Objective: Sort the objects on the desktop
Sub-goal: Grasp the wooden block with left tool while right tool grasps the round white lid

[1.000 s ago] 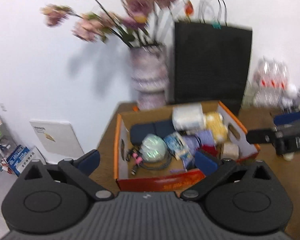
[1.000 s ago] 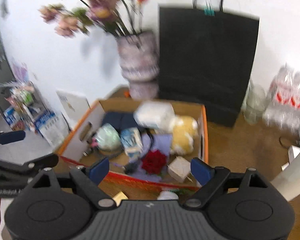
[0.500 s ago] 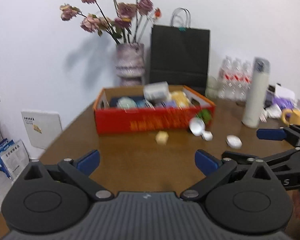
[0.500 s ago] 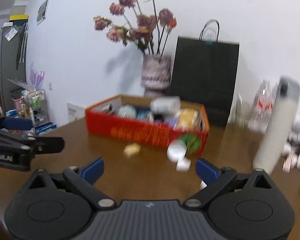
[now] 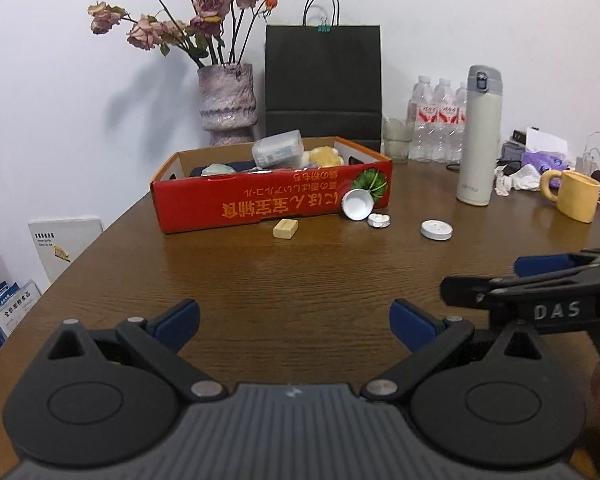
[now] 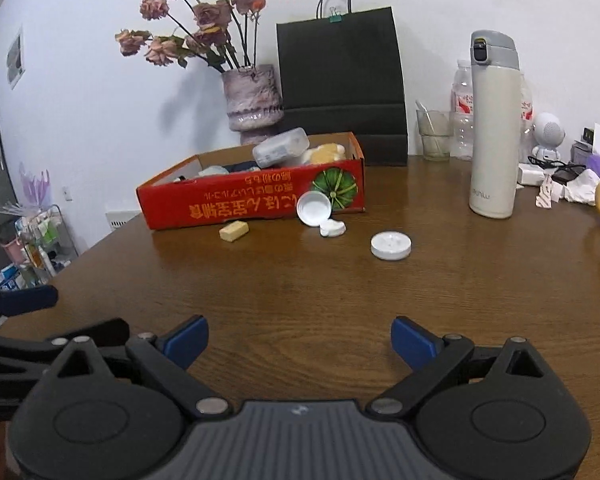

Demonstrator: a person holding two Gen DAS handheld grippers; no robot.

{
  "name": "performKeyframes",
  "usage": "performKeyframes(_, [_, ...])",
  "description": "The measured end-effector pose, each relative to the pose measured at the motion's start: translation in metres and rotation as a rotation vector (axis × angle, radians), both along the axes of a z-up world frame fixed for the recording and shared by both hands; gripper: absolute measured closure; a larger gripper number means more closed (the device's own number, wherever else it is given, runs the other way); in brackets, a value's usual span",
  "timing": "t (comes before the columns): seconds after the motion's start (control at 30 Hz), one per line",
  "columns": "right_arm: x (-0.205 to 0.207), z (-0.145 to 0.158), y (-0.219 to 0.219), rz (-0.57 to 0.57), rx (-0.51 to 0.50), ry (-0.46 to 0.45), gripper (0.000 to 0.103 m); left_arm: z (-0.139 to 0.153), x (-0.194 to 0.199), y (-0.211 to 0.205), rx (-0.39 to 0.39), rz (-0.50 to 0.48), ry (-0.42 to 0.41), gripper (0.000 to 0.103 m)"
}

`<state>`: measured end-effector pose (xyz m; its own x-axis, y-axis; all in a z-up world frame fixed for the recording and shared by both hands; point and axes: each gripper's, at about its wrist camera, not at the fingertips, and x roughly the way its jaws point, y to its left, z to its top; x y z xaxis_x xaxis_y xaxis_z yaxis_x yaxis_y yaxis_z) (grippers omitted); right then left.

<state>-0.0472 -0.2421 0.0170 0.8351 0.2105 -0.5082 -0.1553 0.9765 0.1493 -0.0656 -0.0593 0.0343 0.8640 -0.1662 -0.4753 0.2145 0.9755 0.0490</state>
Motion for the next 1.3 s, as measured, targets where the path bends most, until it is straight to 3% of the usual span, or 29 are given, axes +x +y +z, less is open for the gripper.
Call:
performKeyframes(0.2, [0.041,0.001,-0.008,-0.065,-0.074,0.014,0.007,0.001,0.047,0.003,0.019,0.034,0.043,0.000])
performKeyframes(0.4, [0.109,-0.008,-0.028,-0.135,-0.077,0.095,0.020,0.000,0.143,-0.005,-0.038,-0.023,0.144,0.011])
performKeyframes(0.47, [0.130,-0.014,-0.032,-0.157,-0.082,0.116,0.022,-0.004,0.173,-0.013,-0.015,-0.045,0.149,0.021])
performKeyframes(0.5, [0.138,-0.017,-0.034,-0.169,-0.082,0.130,0.029,-0.008,0.188,-0.017,0.001,-0.049,0.156,0.024])
performKeyframes(0.53, [0.145,-0.021,-0.036,-0.177,-0.082,0.141,0.045,-0.012,0.200,-0.019,0.010,-0.053,0.165,0.029])
performKeyframes(0.6, [0.151,-0.024,-0.035,-0.180,-0.108,0.127,0.056,-0.023,0.216,-0.023,0.019,-0.047,0.188,0.039])
performKeyframes(0.63, [0.151,-0.025,-0.033,-0.170,-0.115,0.117,0.062,-0.029,0.220,-0.023,0.016,-0.041,0.201,0.060])
performKeyframes(0.67, [0.150,-0.026,-0.032,-0.158,-0.120,0.106,0.064,-0.032,0.218,-0.023,0.001,-0.040,0.177,0.073])
performKeyframes(0.73, [0.149,-0.026,-0.030,-0.132,-0.114,0.094,0.065,-0.034,0.214,-0.024,0.010,-0.038,0.155,0.082])
performKeyframes(1.03, [0.132,-0.017,-0.023,-0.047,-0.052,0.046,0.065,-0.016,0.185,-0.024,-0.005,-0.001,0.118,0.082])
performKeyframes(1.3, [0.081,0.000,0.008,0.035,-0.047,-0.021,0.065,0.004,0.117,-0.009,-0.045,0.067,0.093,0.082])
